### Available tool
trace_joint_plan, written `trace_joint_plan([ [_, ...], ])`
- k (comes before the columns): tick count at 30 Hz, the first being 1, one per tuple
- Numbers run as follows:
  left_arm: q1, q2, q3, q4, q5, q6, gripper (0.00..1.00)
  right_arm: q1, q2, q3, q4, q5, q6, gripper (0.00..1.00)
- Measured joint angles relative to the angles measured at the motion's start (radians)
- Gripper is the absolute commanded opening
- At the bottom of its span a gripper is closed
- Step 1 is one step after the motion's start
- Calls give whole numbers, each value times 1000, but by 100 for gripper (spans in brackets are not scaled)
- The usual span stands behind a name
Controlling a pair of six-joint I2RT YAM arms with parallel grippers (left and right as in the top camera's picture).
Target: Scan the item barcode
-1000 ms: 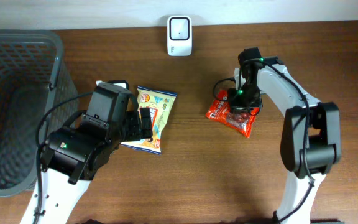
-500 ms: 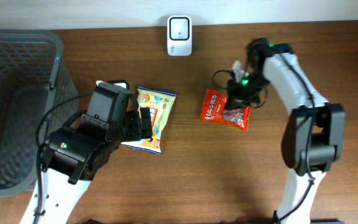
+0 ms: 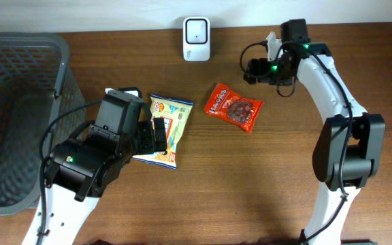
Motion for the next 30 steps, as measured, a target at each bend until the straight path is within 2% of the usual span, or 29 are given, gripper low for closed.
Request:
trace_joint_plan([
  [3,0,0,0,0,0,0,99,10,-1,-109,56,-5,-125,67],
  [5,0,0,0,0,0,0,99,13,0,-198,74,-74,-156,67],
  [6,0,0,0,0,0,0,99,17,0,-218,64,-87,-164,64],
  [8,0,0,0,1,0,0,99,34,0,-240,-45,-102,-165,51],
  [9,0,0,0,0,0,0,99,45,0,-241,-129,-116,-151,51],
  [10,0,0,0,1,0,0,99,58,0,-243,-198,-134,-142,51],
  [12,0,0,0,0,0,0,99,70,-1,-240,-293,-153,-139,60],
  [13,0,0,0,2,0,0,99,73,-1,-240,-308,-159,-137,88],
  [14,0,0,0,0,0,0,99,75,-1,-229,-306,-159,-125,99],
  [19,0,0,0,0,0,0,99,75,-1,-201,-111,-79,-35,99],
  [20,0,0,0,0,0,0,99,75,-1,-201,-97,-59,-16,94],
  [21,0,0,0,0,0,0,99,75,0,-201,-77,-44,-2,69],
  [22,0,0,0,0,0,0,99,75,5,-201,-60,-36,12,55],
  [24,0,0,0,0,0,0,99,78,26,-209,-47,-53,23,47],
  [25,0,0,0,0,0,0,99,81,29,-215,-34,-64,26,22],
  [26,0,0,0,0,0,0,99,89,29,-217,-31,-79,30,4],
  [30,0,0,0,0,0,0,99,104,29,-214,-88,-200,93,4],
])
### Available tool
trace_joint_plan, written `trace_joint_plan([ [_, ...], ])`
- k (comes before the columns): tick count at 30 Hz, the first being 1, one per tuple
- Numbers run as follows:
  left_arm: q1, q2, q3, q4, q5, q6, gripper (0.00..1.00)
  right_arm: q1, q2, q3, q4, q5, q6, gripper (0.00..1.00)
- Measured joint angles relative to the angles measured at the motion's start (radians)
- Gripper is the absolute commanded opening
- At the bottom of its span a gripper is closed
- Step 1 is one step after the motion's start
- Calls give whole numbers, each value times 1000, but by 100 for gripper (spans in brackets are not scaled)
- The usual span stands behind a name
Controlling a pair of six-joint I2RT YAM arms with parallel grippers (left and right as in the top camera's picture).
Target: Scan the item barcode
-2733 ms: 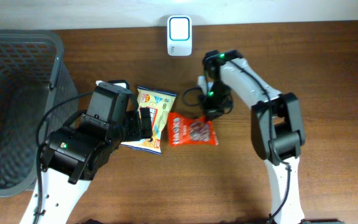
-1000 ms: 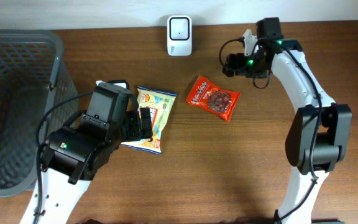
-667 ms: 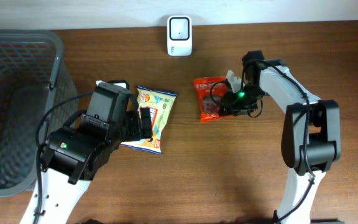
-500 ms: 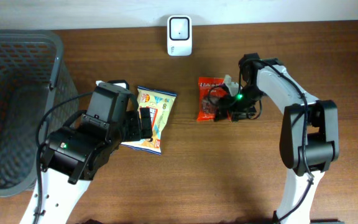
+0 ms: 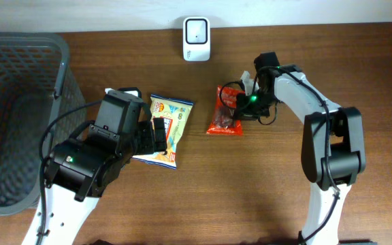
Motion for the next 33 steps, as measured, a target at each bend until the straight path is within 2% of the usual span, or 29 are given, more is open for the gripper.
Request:
trace_joint_plan([
  [2,0,0,0,0,0,0,99,-29,2,10,-30,-172,29,4],
  [4,0,0,0,0,0,0,99,-114,2,31,-31,-523,46,4],
  [6,0,0,0,0,0,0,99,-174,2,33,-56,-772,58,4],
  [9,0,0,0,0,0,0,99,-182,2,39,-137,-942,198,4],
  [13,0,0,0,0,0,0,99,-182,2,39,-186,-979,305,4],
  [18,0,0,0,0,0,0,99,-182,2,39,-164,-981,315,4],
  [20,0,0,0,0,0,0,99,-182,2,39,-141,-887,315,4],
  [22,0,0,0,0,0,0,99,-175,2,40,-127,-585,313,4],
  [23,0,0,0,0,0,0,99,-167,3,40,-129,-316,313,12],
  [24,0,0,0,0,0,0,99,-145,3,40,-127,-137,314,79],
  [25,0,0,0,0,0,0,99,-125,3,40,-128,-6,315,84],
  [26,0,0,0,0,0,0,99,-93,3,40,-129,136,312,99],
  [30,0,0,0,0,0,0,99,-77,3,41,-137,235,309,99],
  [33,0,0,0,0,0,0,99,-77,3,40,-65,243,309,99],
])
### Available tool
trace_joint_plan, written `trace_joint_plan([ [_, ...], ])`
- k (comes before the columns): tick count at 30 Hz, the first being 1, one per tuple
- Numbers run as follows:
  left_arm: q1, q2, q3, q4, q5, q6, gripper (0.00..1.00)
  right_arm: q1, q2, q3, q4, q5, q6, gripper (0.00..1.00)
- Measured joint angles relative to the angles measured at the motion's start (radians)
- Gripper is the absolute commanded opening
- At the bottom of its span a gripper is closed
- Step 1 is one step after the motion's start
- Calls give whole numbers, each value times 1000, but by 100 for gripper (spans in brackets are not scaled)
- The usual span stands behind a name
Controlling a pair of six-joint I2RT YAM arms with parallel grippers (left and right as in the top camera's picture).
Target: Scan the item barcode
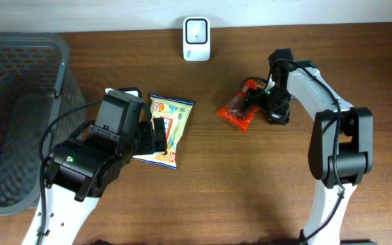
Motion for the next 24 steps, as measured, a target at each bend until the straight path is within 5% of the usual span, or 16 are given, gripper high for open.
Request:
trace_joint_plan([
  [2,0,0,0,1,0,0,99,0,0,-4,78,-19,5,90],
  [8,0,0,0,0,0,0,99,-24,0,-4,164,-259,40,98],
  [14,0,0,0,1,0,0,99,34,-3,-48,296,-163,100,98],
  [15,0,0,0,2,0,0,99,61,-5,-53,309,-134,113,80],
  [18,0,0,0,0,0,0,99,119,-11,-70,322,-6,156,4],
  [24,0,0,0,0,0,0,99,121,-14,-22,337,8,163,4],
])
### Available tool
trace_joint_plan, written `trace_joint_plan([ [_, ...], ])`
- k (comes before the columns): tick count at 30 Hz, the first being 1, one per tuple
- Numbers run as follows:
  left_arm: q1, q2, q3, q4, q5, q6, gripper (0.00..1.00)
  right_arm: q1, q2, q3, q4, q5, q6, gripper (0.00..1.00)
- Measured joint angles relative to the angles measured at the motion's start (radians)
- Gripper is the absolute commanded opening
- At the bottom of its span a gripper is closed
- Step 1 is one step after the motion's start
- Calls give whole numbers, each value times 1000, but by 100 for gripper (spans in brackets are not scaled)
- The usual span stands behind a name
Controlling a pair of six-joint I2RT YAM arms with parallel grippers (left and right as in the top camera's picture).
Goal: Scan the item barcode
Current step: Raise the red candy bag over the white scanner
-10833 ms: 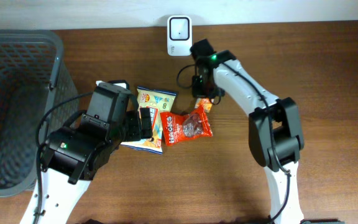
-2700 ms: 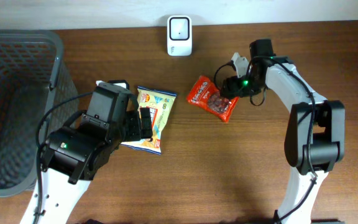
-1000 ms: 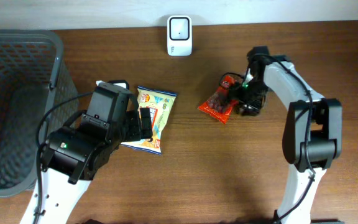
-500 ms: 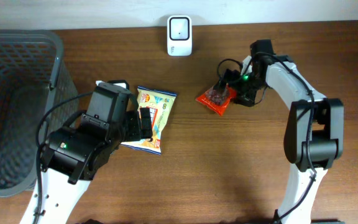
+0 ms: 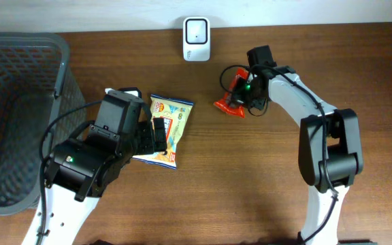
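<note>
A red snack packet hangs tilted just over the table, with my right gripper shut on its right side. The white barcode scanner stands at the table's far edge, to the upper left of the packet. A yellow snack bag lies flat on the wood left of centre. My left gripper rests on that bag's left part; its fingers are too dark against the arm to tell open from shut.
A big grey mesh basket fills the left side of the table. The bulky left arm lies between the basket and the yellow bag. The right arm arches over the right side.
My right gripper has carried the red packet up and to the left, closer to the scanner, and the packet has turned more on edge. The left arm has not moved.
At first the red packet lay flat at centre with my right gripper apart from it, up and to the right. Then the gripper was down on the packet, then holding it raised further right, and now nearer the scanner. The left arm stayed still.
</note>
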Motion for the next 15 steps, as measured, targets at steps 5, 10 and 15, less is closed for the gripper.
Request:
trace_joint_plan([
  [5,0,0,0,1,0,0,99,0,15,185,446,-151,-41,4],
  [10,0,0,0,0,0,0,99,77,25,190,702,121,-42,4],
  [15,0,0,0,0,0,0,99,157,145,197,946,235,-40,4],
])
